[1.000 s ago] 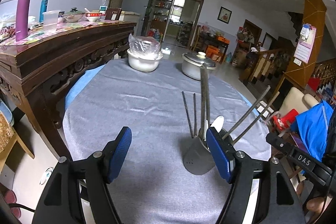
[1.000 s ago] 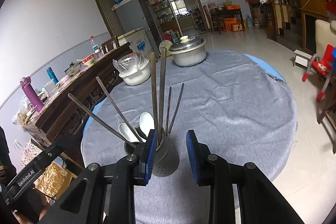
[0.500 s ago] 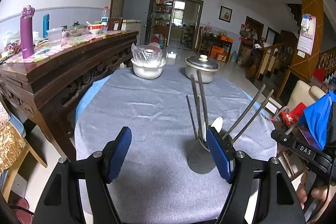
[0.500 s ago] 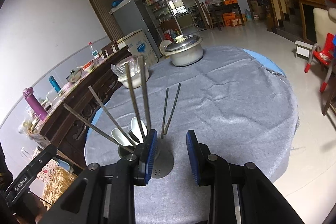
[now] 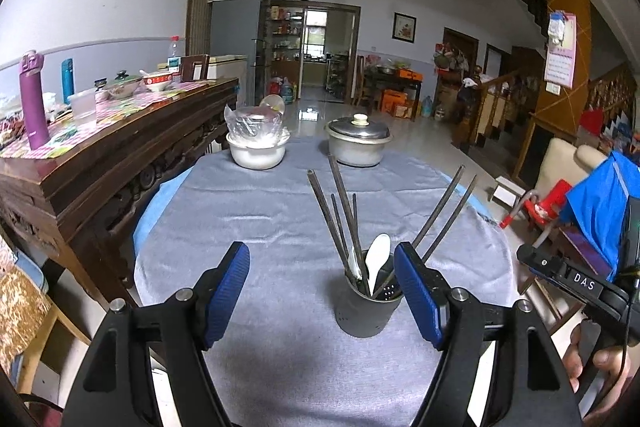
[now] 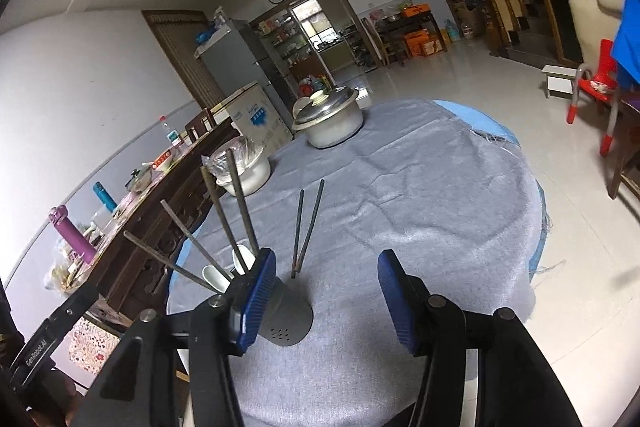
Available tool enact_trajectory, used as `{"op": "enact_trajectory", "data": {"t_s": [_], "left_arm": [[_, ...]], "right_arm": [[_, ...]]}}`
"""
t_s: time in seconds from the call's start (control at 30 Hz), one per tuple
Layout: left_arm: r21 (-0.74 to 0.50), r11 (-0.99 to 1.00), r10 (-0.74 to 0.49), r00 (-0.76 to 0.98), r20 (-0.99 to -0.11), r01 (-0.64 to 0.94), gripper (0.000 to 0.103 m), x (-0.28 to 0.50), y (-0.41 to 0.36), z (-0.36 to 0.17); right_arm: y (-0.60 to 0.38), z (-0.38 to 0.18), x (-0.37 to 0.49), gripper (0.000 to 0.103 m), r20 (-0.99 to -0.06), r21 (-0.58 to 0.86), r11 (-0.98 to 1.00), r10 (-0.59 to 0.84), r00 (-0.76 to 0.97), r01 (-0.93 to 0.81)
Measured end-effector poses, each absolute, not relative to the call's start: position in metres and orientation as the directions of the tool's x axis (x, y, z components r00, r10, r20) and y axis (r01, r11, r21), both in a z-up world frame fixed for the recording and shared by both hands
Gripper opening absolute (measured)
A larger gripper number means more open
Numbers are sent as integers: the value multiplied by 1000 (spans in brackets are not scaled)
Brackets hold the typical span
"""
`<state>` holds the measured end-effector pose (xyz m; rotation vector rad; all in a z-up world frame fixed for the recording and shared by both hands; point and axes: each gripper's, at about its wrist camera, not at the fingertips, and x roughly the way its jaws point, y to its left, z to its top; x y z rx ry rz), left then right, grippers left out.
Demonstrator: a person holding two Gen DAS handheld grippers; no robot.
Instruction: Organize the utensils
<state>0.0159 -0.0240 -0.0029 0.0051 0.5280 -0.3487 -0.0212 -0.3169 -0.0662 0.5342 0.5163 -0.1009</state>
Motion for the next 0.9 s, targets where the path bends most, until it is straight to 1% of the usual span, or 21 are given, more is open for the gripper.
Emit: {"op": "enact_trajectory", "data": {"t_s": [0.43, 0.5, 0.7, 0.9], "left_arm": [[-150, 953, -302, 786, -539, 264, 75, 55, -1, 1], [-152, 951, -307, 782, -543, 268, 75, 60, -2, 2], [-98, 948, -306, 787, -536, 302, 76, 72, -17, 4], [-120, 934, -342, 748, -569, 336, 76, 100, -29, 1]], "right_arm": [[-331, -75, -6, 56, -519, 456, 851, 18, 855, 259], [-334, -77, -5, 56, -521, 451, 852, 9, 853, 267], [-354, -84, 3, 56, -537, 455, 839, -10, 844, 299], [-371, -93, 23, 56, -561, 442, 834, -31, 827, 331]]}}
